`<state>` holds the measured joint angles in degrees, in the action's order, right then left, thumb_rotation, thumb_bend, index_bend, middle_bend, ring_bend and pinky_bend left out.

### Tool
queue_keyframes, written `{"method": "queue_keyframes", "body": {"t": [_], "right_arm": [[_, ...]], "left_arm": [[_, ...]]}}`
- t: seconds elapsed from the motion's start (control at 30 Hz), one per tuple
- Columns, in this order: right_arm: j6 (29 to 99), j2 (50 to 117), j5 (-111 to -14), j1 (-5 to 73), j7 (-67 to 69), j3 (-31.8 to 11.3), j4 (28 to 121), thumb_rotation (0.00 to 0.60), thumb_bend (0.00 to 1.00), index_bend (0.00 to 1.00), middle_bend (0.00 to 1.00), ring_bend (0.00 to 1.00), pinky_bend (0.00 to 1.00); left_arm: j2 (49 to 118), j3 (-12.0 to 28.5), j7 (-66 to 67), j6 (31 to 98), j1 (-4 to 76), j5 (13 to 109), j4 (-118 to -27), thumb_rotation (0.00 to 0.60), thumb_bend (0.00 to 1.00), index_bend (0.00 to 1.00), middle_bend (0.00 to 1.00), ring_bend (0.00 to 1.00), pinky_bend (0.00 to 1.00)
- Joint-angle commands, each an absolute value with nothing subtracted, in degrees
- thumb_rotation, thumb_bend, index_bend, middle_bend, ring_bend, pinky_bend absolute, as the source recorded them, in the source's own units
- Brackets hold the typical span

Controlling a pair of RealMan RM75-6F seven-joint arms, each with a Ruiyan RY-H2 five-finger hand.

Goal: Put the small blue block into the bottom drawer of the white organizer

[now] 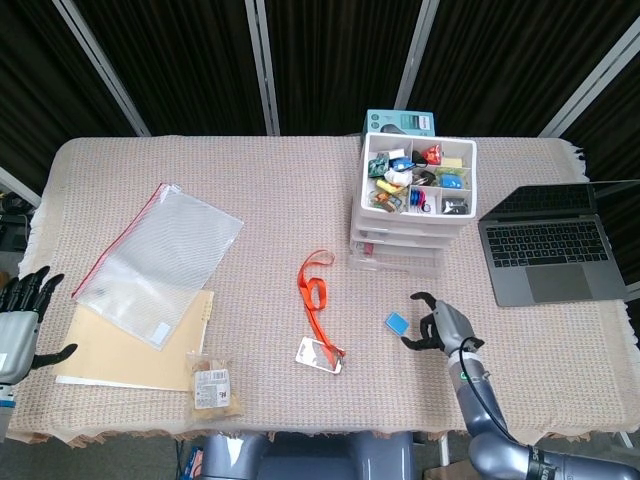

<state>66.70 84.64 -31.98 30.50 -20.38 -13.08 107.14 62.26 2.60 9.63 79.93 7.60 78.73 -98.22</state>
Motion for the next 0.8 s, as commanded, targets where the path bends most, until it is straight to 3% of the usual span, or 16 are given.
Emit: {"method": "queue_keyframes", "body": {"t": [0.03, 0.23, 0.37, 0.8], "right_arm": [[70.44, 87.99, -36.32, 31.1, -24.25, -9.78, 103.83, 0.6, 0.12, 0.23, 0.84, 0.86, 0.72], [73.77, 92.62, -39.88, 31.52, -27.16, -8.32, 98.95, 0.6, 0.12, 0.23, 0.84, 0.86, 0.72], [74.53, 94.55, -40.08, 31.56, -28.24, -8.6, 96.71, 0.6, 0.12, 0.29, 0.84, 0.86, 0.72], [74.62, 96.88, -39.31, 31.29, -30.15, -10.23, 96.25, 0.6, 0.12, 0.32, 0.84, 0.86, 0.72]], "left_arm": [[62.28, 2.62, 9.63, 79.94, 7.59, 78.68, -98.21, 0.6, 0.15, 0.09, 0.0, 0.0, 0.0], [62.18, 2.64, 9.3, 79.89, 7.59, 78.77, -98.2, 0.6, 0.15, 0.09, 0.0, 0.0, 0.0], [62.08, 2.62, 9.02, 79.69, 7.63, 78.78, -98.21, 0.6, 0.15, 0.09, 0.0, 0.0, 0.0], [62.1, 2.68, 9.21, 79.16, 7.87, 78.55, -98.33, 0.6, 0.15, 0.09, 0.0, 0.0, 0.0]]}}
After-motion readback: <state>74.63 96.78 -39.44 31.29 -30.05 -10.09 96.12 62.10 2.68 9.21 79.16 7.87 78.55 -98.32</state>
